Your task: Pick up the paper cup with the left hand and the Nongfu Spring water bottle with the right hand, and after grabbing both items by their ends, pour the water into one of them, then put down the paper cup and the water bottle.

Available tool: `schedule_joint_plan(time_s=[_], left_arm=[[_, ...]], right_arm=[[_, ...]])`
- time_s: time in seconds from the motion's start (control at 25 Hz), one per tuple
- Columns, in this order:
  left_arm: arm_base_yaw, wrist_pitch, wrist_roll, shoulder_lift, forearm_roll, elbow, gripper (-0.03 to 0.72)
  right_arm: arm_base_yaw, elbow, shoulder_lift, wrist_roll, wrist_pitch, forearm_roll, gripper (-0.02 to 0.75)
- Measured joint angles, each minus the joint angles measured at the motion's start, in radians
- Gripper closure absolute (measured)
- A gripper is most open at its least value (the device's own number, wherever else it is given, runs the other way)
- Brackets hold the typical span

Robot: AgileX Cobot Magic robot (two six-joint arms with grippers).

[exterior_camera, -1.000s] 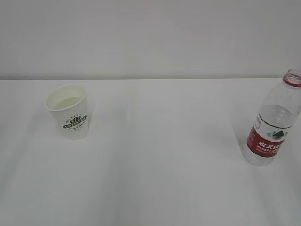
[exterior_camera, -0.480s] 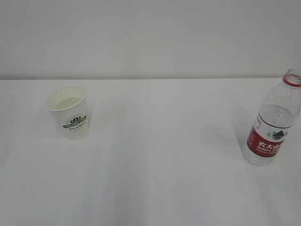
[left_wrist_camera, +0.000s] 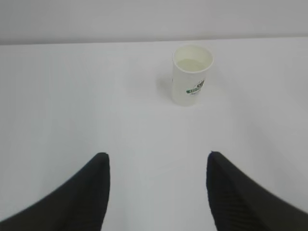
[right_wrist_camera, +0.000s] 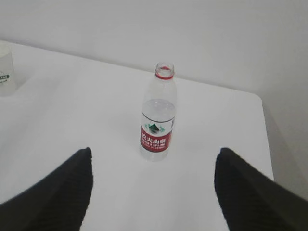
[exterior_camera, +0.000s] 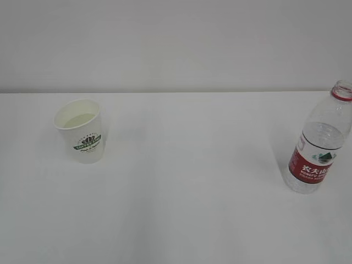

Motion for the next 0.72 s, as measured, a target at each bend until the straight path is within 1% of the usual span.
schedule_joint_plan(time_s=[0.24,0.4,0.72], left_arm=[[0.0,0.032,0.0,-0.002,-0.02,0.0,0.234],[0.0,0.036,0.0,-0.002,-0.043,0.0,0.235],[0.0,0.078,0.0,-0.023,-0.05,0.0,0.235]], right_arm=[[0.0,0.0,0.0,0.043,0.081,-0.009,0.146],[0.0,0.0,0.0,0.057,0.087,-0.009,0.146],[0.0,0.0,-0.002,0.061,0.089,-0.012,0.147]])
